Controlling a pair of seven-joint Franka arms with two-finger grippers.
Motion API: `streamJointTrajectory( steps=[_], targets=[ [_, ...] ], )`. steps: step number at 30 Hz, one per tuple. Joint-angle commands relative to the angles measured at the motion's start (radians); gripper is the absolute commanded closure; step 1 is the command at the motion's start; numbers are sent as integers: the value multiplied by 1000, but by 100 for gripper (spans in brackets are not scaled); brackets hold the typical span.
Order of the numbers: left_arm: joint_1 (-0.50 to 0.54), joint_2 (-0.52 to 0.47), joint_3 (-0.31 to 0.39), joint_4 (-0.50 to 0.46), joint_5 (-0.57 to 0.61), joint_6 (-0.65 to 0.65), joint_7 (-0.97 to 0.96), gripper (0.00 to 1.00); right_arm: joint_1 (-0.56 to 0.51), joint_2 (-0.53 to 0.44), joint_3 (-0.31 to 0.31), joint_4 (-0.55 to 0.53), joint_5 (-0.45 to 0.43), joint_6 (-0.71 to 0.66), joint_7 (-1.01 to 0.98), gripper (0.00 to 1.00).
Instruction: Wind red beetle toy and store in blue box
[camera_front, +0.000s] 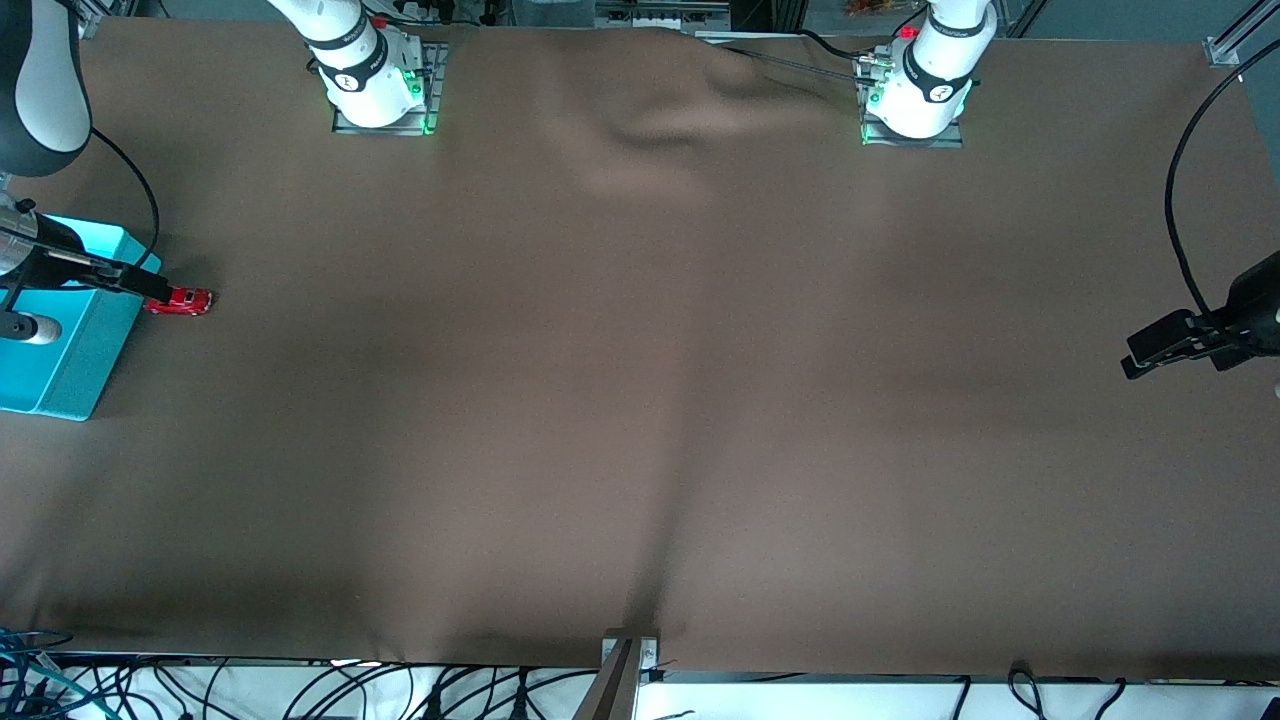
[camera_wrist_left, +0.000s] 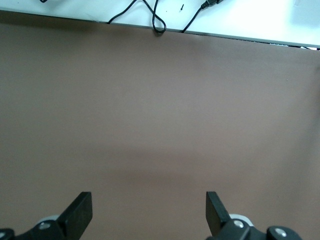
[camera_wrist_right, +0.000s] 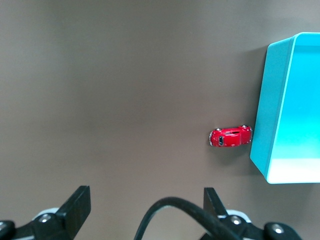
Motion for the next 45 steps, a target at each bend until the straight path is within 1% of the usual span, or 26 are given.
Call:
streamJointTrajectory(
  steps=[1, 10, 21, 26, 28, 35, 45],
  targets=[
    [-4, 11, 5, 28, -20, -16, 24, 0, 1, -38, -17, -94, -12, 84, 16, 0],
    [6, 10, 8, 28, -17, -16, 24, 0, 1, -36, -44, -168, -11, 173, 31, 0],
    [8, 18, 11, 28, -18, -16, 25, 0, 1, -33, -49, -240, -8, 272, 113, 0],
    [17, 18, 11, 28, -17, -16, 25, 0, 1, -29, -74, -259, -5, 281, 140, 0],
    [19, 16, 12, 28, -18, -16, 25, 0, 1, -30, -90, -281, -5, 308, 154, 0],
    [19, 18, 11, 28, -18, -16, 25, 0, 1, -29, -110, -354, -3, 411, 206, 0],
    [17, 16, 8, 28, -18, -16, 25, 0, 1, 17, -141, -372, -3, 476, 320, 0]
  ],
)
